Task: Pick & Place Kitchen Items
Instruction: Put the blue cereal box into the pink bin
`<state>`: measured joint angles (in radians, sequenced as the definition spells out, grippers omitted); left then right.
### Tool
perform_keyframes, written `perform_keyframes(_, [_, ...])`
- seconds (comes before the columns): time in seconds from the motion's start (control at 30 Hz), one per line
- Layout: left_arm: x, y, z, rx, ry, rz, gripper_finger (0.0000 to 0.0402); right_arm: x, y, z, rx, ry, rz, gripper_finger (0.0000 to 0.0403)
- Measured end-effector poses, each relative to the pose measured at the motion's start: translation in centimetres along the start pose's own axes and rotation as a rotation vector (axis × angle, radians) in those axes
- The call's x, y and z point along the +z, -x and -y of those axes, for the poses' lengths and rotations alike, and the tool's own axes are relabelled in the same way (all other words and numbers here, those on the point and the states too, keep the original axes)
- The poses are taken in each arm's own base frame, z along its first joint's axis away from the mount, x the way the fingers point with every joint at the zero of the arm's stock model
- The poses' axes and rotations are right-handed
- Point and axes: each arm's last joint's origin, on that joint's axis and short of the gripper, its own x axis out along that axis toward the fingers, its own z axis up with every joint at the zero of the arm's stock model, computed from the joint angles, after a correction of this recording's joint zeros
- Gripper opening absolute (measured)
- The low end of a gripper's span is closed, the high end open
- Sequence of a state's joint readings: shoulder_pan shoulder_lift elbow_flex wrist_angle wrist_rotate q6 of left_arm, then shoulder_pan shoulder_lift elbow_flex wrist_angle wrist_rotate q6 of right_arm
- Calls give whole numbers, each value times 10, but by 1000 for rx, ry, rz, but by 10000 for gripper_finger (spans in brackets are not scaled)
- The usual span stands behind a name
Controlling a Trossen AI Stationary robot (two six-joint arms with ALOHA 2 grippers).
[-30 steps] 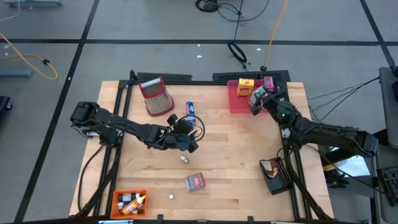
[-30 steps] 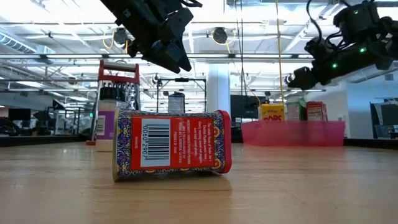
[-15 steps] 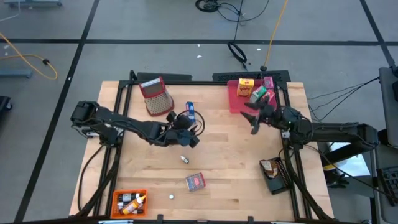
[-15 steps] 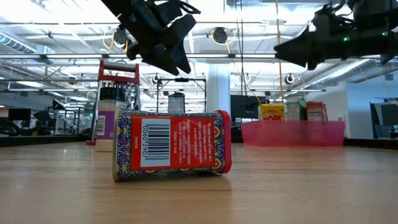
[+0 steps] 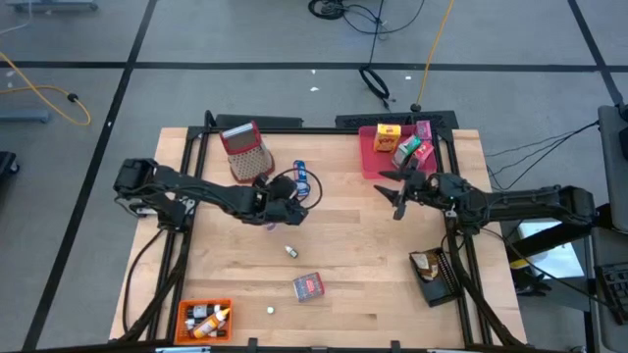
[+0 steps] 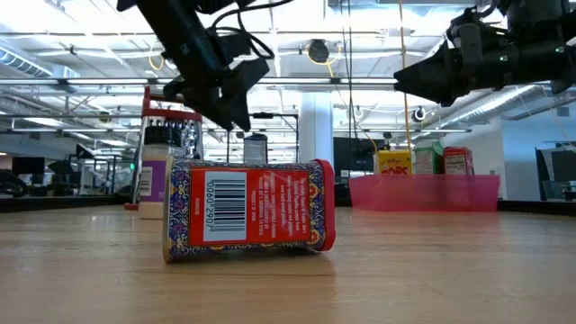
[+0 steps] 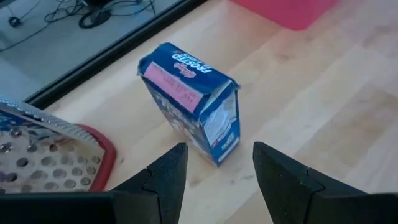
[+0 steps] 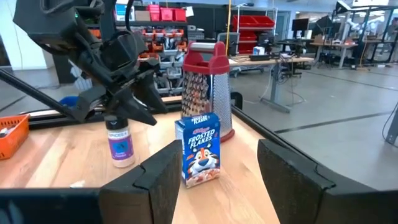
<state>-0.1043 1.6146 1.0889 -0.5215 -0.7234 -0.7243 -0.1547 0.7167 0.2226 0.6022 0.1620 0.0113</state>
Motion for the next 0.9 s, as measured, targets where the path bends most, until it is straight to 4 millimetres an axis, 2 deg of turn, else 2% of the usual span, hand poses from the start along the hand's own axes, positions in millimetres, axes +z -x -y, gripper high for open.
perform_keyframes(0.27, [1,-11,-4,28,4,-20,186,-3,-3,-1,1,-21,-18,201])
perform_keyframes(0.63, [-2,-44,-4,57,55,-60,186,-3,-3,-1,2,-27,-14,201])
perform_keyframes(0.9, [6,-50,-8,59,98,-36,186,-3,-3,-1,2,-27,-16,196])
